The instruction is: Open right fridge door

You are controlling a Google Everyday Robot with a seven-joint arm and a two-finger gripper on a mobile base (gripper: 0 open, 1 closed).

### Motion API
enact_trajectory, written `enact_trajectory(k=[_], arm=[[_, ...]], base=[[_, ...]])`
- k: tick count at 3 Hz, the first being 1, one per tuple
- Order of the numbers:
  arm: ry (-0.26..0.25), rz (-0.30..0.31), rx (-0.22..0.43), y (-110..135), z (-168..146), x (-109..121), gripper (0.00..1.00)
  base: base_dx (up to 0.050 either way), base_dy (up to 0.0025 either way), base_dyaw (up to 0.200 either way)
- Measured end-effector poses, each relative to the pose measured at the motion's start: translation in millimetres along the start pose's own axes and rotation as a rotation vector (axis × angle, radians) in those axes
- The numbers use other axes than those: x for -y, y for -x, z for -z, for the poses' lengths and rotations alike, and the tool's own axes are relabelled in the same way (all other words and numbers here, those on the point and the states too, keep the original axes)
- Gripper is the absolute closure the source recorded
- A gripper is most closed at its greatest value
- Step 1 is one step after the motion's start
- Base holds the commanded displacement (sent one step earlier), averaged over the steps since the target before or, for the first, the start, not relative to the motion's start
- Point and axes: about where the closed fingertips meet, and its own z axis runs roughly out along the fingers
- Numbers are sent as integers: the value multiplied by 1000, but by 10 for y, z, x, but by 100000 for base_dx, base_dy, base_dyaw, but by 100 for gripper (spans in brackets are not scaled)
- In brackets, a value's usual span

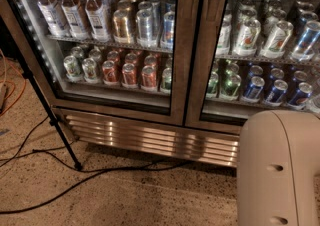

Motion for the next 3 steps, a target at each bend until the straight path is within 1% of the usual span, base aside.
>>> enact_trajectory(k=[3], arm=[[-2, 0, 1, 11, 8, -3, 100]], base=[[0, 0, 0]])
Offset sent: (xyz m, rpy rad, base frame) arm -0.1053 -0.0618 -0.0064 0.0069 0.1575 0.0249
